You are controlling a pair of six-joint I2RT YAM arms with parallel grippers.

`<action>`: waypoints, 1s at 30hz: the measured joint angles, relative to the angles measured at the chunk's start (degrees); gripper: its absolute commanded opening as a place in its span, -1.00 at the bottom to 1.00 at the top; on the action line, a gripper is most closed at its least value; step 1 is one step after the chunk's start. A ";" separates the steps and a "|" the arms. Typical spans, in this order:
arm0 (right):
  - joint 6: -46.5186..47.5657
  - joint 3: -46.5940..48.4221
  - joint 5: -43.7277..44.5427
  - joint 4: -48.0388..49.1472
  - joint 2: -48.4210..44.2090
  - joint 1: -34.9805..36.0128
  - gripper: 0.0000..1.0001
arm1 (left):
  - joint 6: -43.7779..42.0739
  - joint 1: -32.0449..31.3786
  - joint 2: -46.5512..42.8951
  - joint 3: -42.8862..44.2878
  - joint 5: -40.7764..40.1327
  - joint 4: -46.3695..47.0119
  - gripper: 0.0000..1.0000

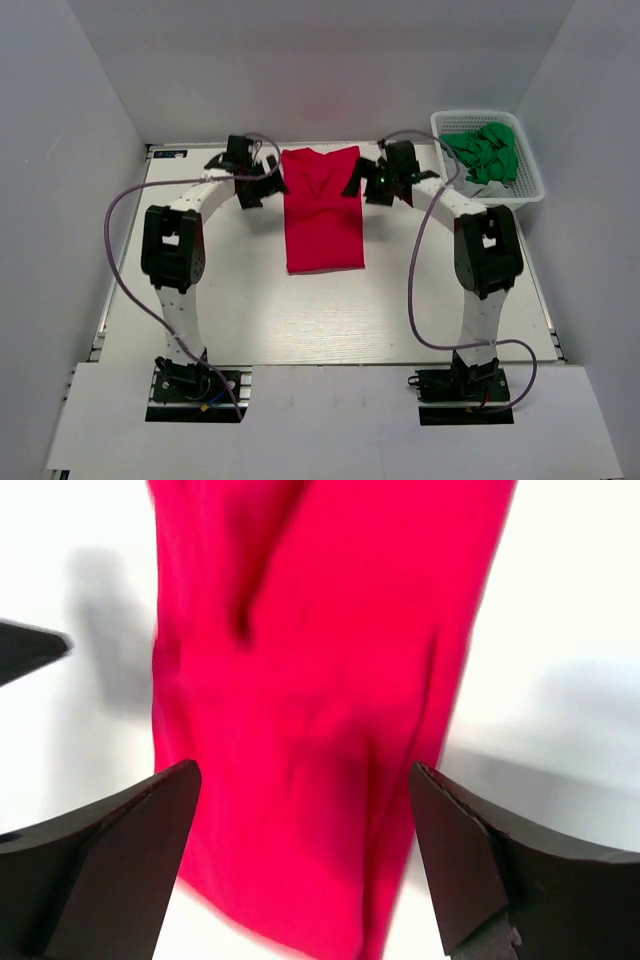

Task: Fold and stack the t-shirts
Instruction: Grab one side of the 2/3 rectangular tshirt with both arms

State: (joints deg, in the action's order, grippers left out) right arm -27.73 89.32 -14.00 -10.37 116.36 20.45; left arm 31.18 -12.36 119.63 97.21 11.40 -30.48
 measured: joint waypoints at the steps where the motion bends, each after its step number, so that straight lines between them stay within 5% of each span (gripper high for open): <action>1: 0.09 -4.15 -1.25 0.81 -2.32 0.15 0.81 | -0.28 -0.33 -2.21 -4.42 0.22 0.59 0.99; 9: 0.68 -26.53 -7.32 5.20 -15.28 2.29 0.81 | 0.24 -5.53 -18.78 -35.10 6.36 5.73 0.99; 17: -1.05 -36.96 -7.98 6.56 -18.32 2.21 0.77 | 1.11 -8.20 -21.20 -40.04 5.77 8.85 0.95; 23: -2.54 -37.20 -9.94 8.83 -16.76 2.16 0.37 | 1.62 -9.03 -19.63 -40.02 4.85 11.08 0.22; 30: -3.54 -40.28 -11.50 10.21 -16.37 2.19 -0.45 | 2.64 -9.31 -18.21 -40.92 4.52 13.90 -0.34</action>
State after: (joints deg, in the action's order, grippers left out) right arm -31.27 49.04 -25.50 -0.16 99.98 22.63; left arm 33.82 -21.67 101.43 56.29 15.92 -16.58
